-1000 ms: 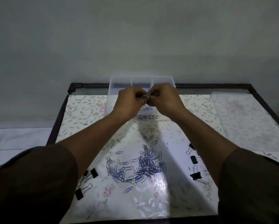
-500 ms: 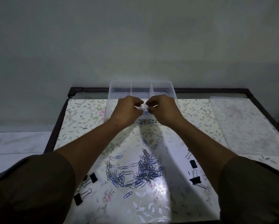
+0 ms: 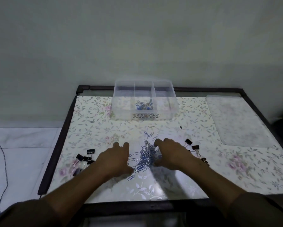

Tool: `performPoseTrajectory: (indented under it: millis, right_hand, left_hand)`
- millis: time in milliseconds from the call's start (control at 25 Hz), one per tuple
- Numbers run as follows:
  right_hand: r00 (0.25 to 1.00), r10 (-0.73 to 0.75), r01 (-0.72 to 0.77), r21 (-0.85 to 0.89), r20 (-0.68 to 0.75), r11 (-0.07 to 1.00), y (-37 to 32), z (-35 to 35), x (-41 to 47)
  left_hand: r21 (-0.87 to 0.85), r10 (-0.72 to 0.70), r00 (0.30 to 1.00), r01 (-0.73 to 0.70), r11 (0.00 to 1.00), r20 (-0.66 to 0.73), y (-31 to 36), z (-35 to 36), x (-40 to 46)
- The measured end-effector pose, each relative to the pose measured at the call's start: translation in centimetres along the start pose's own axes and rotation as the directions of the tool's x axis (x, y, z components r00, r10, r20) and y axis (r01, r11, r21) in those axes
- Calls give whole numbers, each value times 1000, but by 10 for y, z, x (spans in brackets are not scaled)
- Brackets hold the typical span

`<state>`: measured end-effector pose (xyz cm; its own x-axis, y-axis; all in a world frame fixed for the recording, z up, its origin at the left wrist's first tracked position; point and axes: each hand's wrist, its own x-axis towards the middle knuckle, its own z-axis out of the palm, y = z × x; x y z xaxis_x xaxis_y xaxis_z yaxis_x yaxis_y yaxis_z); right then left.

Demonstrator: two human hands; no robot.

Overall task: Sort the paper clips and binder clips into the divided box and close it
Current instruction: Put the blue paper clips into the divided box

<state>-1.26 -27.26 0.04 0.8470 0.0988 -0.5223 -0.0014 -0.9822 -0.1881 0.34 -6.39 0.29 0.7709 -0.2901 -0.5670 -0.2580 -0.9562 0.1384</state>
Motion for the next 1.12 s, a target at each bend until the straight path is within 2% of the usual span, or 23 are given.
performPoseTrajectory:
  millis: [120,280,480,600,760,1120]
  right_hand:
    - [997,-42,38,-55,-72,998,-8,20,0]
    - [982,-89,95,30,-168,995,-15,26,10]
    - [972,-62,118,245,-225,962,-11,26,18]
    - [965,-43,124,304,-260,945,-8,23,19]
    - [938,-47,158,302,-344,940,-8,24,18]
    - [890,-43,203,311,-454,928,-12,0,16]
  left_hand:
    - [-16,70,996,-71,997,-47,9,20,0]
    - [-139,187,961,-218,966,-204,23,31,18]
    - [-386,108,947,-225,895,-303,26,27,34]
    - [-462,81,936,-243,853,-342,25,24,34]
    - [-491,50,924,-248,835,-380,29,22,34]
    - [-447,84,884,-312,839,-460,28,-7,34]
